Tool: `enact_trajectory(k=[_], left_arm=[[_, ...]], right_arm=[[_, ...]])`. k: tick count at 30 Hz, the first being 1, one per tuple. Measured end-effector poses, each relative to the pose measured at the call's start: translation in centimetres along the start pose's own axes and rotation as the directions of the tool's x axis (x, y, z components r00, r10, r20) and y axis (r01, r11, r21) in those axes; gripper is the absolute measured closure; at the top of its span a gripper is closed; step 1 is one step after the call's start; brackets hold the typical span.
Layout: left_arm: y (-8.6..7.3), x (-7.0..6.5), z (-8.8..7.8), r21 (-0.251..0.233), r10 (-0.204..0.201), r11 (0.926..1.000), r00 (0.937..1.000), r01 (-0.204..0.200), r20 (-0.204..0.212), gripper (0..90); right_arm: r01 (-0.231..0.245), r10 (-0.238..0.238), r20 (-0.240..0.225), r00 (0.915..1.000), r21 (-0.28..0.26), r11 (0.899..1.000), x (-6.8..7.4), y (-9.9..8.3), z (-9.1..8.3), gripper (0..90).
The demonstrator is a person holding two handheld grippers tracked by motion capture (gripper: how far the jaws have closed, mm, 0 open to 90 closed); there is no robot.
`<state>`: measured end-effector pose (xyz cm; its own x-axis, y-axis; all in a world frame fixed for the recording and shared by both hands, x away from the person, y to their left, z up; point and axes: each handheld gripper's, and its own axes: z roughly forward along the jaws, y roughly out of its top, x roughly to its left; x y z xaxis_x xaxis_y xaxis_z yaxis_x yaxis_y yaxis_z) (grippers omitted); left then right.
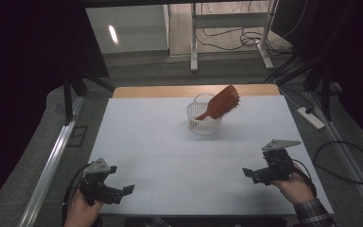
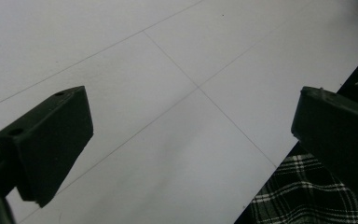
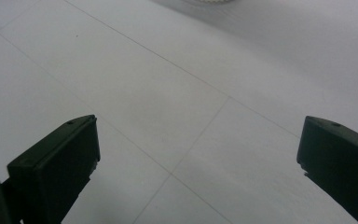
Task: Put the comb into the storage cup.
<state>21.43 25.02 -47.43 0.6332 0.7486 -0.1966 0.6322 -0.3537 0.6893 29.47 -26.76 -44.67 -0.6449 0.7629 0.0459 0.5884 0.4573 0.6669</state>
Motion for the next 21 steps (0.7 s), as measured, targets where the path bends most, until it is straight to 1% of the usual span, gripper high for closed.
enact_trajectory(k=[11,16,21], left_arm=[[0.0,0.0,0.0,-0.001,0.0,1.0,1.0,0.0,0.0,0.0],[0.0,0.0,0.0,-0.002,0.0,1.0,1.0,0.0,0.0,0.0],[0.0,-0.1,0.0,-0.004,-0.002,1.0,1.0,0.002,0.0,0.0]], right_arm=[[-0.028,0.028,0.026,0.9993,-0.001,1.0,-0.3,-1.5,-1.3,0.0],[-0.027,0.027,0.047,0.9986,-0.002,1.0,-0.2,-2.2,-1.7,0.0],[-0.031,0.031,0.056,0.998,0.0,1.0,-0.3,-2.7,-2.2,0.0]])
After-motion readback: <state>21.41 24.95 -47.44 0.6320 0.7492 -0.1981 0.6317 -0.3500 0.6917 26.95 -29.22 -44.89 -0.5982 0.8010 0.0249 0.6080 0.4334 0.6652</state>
